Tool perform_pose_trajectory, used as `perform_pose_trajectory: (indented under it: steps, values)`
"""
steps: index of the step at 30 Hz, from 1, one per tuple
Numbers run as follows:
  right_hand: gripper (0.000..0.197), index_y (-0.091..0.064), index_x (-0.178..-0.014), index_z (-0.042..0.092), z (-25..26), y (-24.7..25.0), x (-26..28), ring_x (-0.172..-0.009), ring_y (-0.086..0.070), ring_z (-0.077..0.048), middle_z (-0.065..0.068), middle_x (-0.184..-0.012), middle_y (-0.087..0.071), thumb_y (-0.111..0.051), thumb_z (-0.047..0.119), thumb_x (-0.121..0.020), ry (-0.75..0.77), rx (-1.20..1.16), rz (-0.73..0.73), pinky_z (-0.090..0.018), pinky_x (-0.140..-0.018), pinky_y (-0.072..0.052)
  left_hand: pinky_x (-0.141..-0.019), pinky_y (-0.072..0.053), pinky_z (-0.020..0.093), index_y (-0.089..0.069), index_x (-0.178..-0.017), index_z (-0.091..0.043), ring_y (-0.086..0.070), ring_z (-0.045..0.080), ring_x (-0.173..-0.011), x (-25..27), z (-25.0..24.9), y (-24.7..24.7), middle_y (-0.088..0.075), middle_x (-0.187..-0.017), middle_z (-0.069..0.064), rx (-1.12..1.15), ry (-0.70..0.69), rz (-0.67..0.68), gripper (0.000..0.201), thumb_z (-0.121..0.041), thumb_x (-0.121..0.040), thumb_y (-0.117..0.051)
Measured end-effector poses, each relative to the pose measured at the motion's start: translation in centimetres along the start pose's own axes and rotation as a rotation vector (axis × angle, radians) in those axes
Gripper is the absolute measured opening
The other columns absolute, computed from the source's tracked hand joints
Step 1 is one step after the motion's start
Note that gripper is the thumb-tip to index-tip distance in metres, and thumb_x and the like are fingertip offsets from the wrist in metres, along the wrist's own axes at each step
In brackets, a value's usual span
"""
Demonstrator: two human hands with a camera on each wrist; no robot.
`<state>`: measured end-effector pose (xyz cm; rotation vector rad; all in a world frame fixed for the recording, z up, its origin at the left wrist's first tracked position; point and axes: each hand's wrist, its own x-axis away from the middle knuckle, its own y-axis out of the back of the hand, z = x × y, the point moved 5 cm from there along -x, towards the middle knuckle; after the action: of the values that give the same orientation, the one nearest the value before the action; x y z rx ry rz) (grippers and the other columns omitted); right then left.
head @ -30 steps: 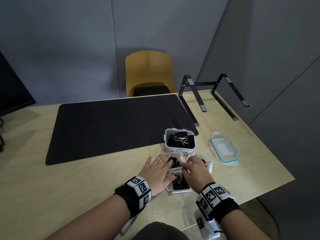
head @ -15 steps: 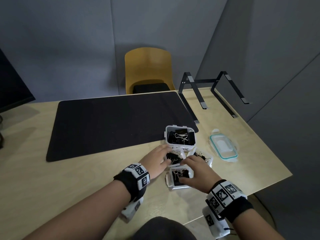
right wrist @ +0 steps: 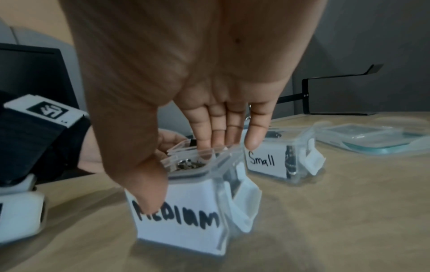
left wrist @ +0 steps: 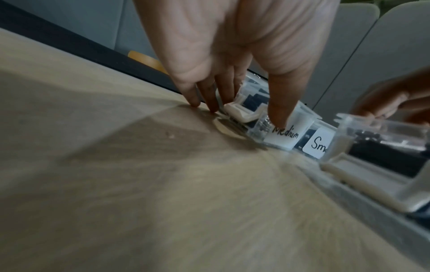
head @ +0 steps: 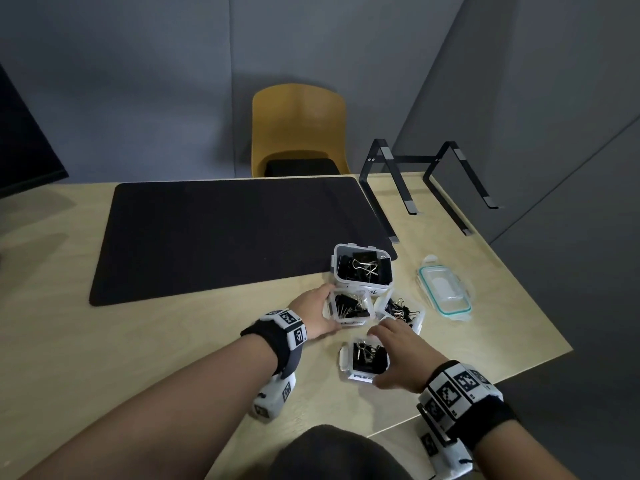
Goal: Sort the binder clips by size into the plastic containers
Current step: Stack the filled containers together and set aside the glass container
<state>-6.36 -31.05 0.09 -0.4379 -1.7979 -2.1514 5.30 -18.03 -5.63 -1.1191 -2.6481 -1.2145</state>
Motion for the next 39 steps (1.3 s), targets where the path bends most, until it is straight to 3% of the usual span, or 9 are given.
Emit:
perform_pose_trajectory:
  steps: [6, 11, 17, 24, 30, 39]
  values:
    - [0.079, -0.041, -0.135, 0.022, -0.6, 3.2, 0.9, -0.121, -0.035, -0.013, 0.005, -0.128, -0.040, -0.075, 0.038, -0.066, -0.034, -0.091, -0.024, -0.021, -0.101, -0.034, -0.086, -0.051, 0.039, -0.039, -0.131, -0.028, -0.058, 0.022, -0.104, 0.2, 0.2, 0.1, -0.060, -0.117, 0.001, -0.033, -0.042, 0.025, 0.069, -0.036, -0.068, -0.066]
    - [0.078, -0.044, -0.133, 0.022, -0.2, 6.3, 0.4, -0.117, -0.039, -0.013, 0.006, -0.127, -0.044, -0.077, 0.036, -0.065, -0.023, -0.128, -0.105, -0.021, -0.097, -0.035, -0.096, -0.043, 0.034, -0.046, -0.128, -0.011, -0.050, 0.021, -0.115, 0.2, 0.8, -0.2, -0.053, -0.125, 0.003, -0.035, -0.081, 0.044, 0.057, -0.027, -0.078, -0.068]
    - [0.076, -0.045, -0.134, 0.020, 0.2, 7.7, -1.5, -0.120, -0.040, -0.015, 0.001, -0.128, -0.046, -0.078, 0.032, -0.067, -0.064, -0.121, -0.152, -0.020, -0.094, -0.033, -0.107, -0.035, 0.037, -0.031, -0.143, -0.014, -0.040, 0.022, -0.130, 0.1, 0.8, -0.7, -0.041, -0.143, 0.002, -0.014, -0.092, 0.064, 0.090, -0.043, -0.071, -0.077]
    - [0.070, -0.050, -0.132, 0.020, 0.6, 7.5, -3.6, -0.118, -0.042, -0.017, -0.001, -0.126, -0.048, -0.078, 0.029, -0.068, -0.083, -0.104, -0.115, -0.020, -0.090, -0.032, -0.093, -0.040, 0.031, -0.041, -0.138, -0.015, -0.050, 0.025, -0.115, -0.2, 1.1, -0.8, -0.051, -0.129, 0.003, 0.027, -0.085, 0.026, 0.075, -0.042, -0.076, -0.073]
    - [0.072, -0.048, -0.134, 0.022, 1.1, 7.4, -4.2, -0.119, -0.041, -0.017, 0.000, -0.127, -0.048, -0.079, 0.030, -0.068, -0.036, -0.069, -0.131, -0.017, -0.088, -0.027, -0.096, -0.041, 0.038, -0.047, -0.131, -0.019, -0.050, 0.025, -0.111, -0.5, 1.3, -0.9, -0.054, -0.117, 0.004, 0.017, -0.119, 0.029, 0.065, -0.040, -0.075, -0.073]
    - [0.073, -0.049, -0.131, 0.024, 1.0, 7.1, -4.3, -0.118, -0.041, -0.014, 0.003, -0.125, -0.048, -0.079, 0.031, -0.065, -0.042, -0.083, -0.117, -0.019, -0.088, -0.029, -0.092, -0.038, 0.031, -0.049, -0.129, -0.020, -0.051, 0.025, -0.111, 0.0, 0.6, -0.2, -0.056, -0.117, 0.004, 0.013, -0.166, 0.017, 0.059, -0.035, -0.078, -0.072]
